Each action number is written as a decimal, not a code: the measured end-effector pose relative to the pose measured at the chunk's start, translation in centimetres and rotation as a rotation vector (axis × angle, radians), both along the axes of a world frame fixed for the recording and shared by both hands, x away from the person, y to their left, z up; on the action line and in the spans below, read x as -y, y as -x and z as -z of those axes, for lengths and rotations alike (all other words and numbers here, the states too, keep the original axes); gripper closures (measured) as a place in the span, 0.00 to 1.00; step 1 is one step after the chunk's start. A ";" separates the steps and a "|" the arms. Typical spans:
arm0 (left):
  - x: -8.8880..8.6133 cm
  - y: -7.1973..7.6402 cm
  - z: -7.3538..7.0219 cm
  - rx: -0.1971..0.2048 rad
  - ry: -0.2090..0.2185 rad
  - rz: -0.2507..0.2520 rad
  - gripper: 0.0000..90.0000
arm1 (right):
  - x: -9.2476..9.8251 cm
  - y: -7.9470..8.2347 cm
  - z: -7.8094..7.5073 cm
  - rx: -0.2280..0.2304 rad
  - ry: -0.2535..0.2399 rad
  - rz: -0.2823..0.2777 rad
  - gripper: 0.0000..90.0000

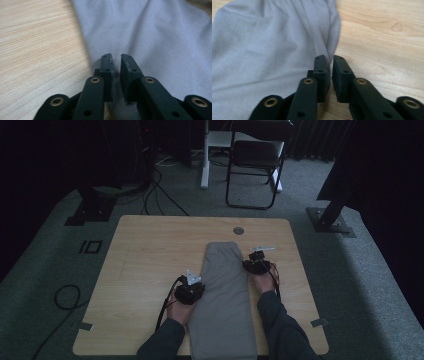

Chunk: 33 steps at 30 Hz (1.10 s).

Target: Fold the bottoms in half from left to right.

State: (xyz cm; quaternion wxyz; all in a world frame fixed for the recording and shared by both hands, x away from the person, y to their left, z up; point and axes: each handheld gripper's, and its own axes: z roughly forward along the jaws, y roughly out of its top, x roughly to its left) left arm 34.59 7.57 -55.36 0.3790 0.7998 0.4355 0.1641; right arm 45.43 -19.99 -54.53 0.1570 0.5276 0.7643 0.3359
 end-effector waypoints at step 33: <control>-1.2 -0.2 -0.1 -0.012 -0.020 -0.040 0.87 | -2.3 5.4 0.2 0.058 0.075 -0.115 0.70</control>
